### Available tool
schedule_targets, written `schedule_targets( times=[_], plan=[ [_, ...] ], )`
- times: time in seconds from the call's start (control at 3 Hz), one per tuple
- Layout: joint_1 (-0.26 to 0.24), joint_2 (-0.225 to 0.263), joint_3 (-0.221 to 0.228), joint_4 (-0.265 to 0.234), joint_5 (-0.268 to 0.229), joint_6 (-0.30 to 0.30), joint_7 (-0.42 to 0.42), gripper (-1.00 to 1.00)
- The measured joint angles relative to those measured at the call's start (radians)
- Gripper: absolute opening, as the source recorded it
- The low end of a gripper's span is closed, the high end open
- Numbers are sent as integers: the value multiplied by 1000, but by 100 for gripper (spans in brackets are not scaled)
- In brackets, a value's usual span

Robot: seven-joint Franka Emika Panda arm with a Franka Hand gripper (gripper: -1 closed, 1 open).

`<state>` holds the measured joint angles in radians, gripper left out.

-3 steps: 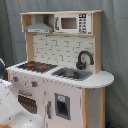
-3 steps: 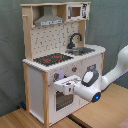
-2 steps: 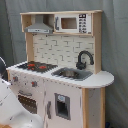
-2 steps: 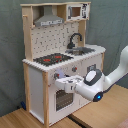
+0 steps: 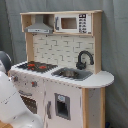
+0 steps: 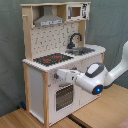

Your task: Play with the kitchen

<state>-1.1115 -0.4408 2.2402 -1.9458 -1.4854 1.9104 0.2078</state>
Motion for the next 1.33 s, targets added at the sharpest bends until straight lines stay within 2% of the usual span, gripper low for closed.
schedule_targets(
  times=[0.67,1.33],
  plan=[
    [13,152,0,5,-2,-158,46,100],
    [22,305,1,33,-6,-322,89,100]
  ],
)
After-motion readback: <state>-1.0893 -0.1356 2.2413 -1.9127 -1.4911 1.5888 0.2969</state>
